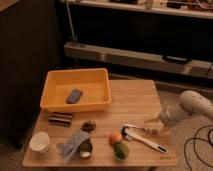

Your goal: Place fork in table surface

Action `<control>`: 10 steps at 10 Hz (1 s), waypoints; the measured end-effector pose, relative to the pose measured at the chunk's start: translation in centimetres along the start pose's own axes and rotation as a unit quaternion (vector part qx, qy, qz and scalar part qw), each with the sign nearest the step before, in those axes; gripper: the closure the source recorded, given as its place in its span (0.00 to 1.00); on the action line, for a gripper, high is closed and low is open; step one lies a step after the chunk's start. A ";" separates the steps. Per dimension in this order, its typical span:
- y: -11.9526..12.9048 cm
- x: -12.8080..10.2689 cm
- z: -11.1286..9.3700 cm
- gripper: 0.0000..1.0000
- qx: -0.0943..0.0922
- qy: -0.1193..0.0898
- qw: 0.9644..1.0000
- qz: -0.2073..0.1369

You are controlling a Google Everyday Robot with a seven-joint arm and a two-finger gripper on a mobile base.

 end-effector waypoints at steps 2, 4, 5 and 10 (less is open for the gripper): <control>-0.7 -0.5 -1.0 0.35 -0.006 -0.011 1.000 0.011; -1.9 -1.2 -1.1 0.35 -0.019 -0.024 0.999 0.021; -2.0 -1.4 -0.7 0.35 -0.025 -0.025 0.999 0.020; -3.3 -2.3 0.4 0.35 -0.070 -0.036 0.997 0.024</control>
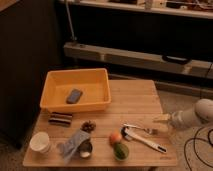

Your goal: Place fork in table surface

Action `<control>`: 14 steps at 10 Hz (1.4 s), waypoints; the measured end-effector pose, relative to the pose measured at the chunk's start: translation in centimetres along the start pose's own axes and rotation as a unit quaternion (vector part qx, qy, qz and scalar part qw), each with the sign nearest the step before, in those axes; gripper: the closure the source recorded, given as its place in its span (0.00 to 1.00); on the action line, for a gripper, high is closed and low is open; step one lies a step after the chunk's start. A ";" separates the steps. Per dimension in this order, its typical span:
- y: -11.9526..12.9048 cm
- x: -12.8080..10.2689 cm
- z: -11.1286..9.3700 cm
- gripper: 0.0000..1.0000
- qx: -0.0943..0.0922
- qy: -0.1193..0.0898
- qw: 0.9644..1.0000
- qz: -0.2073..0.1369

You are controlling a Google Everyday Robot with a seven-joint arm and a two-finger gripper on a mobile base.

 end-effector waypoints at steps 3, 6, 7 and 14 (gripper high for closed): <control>-0.8 -0.5 0.9 0.35 -0.019 0.002 1.000 0.008; -0.3 -0.8 1.8 0.35 -0.026 0.013 1.000 0.008; -0.1 -0.9 2.0 0.35 -0.027 0.016 0.999 0.007; 1.6 -0.6 3.2 0.35 -0.024 0.038 0.999 0.003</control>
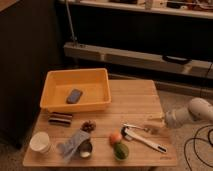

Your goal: Place fork in table surface

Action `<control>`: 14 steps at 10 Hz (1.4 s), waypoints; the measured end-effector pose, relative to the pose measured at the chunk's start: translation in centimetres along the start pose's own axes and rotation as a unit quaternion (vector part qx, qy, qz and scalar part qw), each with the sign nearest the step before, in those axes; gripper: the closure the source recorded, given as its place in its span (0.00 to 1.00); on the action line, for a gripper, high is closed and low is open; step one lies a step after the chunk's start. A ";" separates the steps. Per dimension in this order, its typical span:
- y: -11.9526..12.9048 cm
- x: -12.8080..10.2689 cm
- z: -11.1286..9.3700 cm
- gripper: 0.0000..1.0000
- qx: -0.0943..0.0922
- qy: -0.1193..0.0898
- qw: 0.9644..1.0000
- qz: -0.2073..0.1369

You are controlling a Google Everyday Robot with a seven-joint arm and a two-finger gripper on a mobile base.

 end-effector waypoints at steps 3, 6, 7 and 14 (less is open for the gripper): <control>-0.5 2.1 1.2 0.54 0.051 0.021 0.998 -0.005; -0.7 2.1 1.4 0.81 0.054 0.021 0.998 -0.006; -1.2 2.2 1.5 0.93 0.058 0.018 0.998 0.002; 3.3 1.8 -4.6 1.00 0.048 -0.027 0.998 0.014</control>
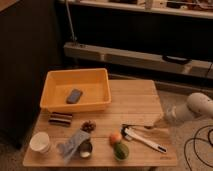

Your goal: Place fork in table surface

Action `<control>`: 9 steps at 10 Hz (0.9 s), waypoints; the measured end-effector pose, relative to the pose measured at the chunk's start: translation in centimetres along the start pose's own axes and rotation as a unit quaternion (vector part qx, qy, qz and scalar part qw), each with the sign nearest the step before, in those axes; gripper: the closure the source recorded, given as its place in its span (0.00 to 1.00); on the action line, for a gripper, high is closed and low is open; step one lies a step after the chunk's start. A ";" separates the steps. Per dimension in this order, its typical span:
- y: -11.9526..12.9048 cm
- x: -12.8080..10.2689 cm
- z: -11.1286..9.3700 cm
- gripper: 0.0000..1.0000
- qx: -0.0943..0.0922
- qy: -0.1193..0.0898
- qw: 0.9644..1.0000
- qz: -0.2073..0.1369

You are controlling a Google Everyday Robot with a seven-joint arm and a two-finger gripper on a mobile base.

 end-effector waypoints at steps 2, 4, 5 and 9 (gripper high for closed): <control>2.9 0.2 -3.3 1.00 -0.021 -0.006 1.000 -0.004; 5.1 0.4 -5.7 1.00 -0.065 -0.005 0.998 -0.005; 5.8 0.5 -6.5 1.00 -0.080 -0.005 0.997 -0.007; 10.5 2.0 -10.7 1.00 -0.137 -0.013 0.990 -0.041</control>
